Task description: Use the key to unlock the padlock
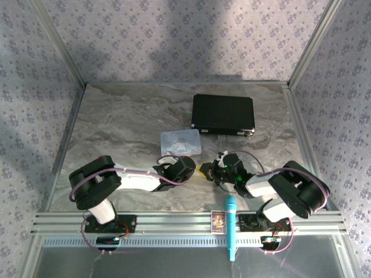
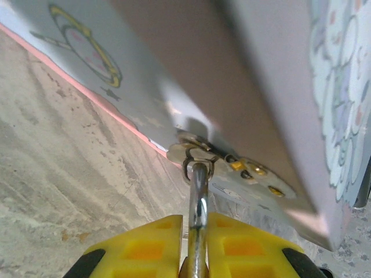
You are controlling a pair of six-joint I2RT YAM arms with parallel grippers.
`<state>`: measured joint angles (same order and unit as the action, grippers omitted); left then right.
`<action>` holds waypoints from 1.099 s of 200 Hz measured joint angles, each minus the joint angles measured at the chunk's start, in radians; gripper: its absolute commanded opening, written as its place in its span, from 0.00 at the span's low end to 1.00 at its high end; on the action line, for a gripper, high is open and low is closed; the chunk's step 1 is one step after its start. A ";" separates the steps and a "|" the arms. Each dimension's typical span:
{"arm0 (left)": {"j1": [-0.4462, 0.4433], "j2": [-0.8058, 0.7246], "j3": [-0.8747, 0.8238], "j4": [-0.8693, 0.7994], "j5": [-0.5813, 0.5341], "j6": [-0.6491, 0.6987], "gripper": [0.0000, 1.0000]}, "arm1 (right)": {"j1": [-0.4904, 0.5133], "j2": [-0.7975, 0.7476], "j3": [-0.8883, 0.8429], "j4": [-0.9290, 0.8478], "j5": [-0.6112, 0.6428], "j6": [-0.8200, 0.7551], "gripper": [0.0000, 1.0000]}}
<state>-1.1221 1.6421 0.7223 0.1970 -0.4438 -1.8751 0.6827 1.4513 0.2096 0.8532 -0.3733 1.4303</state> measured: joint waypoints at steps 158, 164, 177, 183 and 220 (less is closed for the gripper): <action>0.007 0.004 0.093 -0.149 -0.006 -0.004 0.00 | 0.007 -0.042 -0.041 0.008 0.013 0.006 0.00; 0.006 0.005 0.093 -0.149 -0.006 -0.004 0.00 | 0.007 -0.042 -0.041 0.005 0.013 0.006 0.00; 0.003 0.006 0.093 -0.149 -0.006 -0.004 0.00 | 0.007 -0.043 -0.039 0.001 0.013 0.006 0.00; 0.003 0.006 0.093 -0.149 -0.006 -0.004 0.00 | 0.007 -0.046 -0.039 -0.003 0.013 0.006 0.00; 0.002 0.006 0.093 -0.148 -0.006 -0.006 0.00 | 0.007 -0.065 -0.039 -0.019 0.016 0.006 0.00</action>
<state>-1.1202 1.6482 0.8154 0.0486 -0.4503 -1.8816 0.6895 1.3865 0.1703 0.8341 -0.3569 1.4364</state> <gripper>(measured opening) 0.134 0.052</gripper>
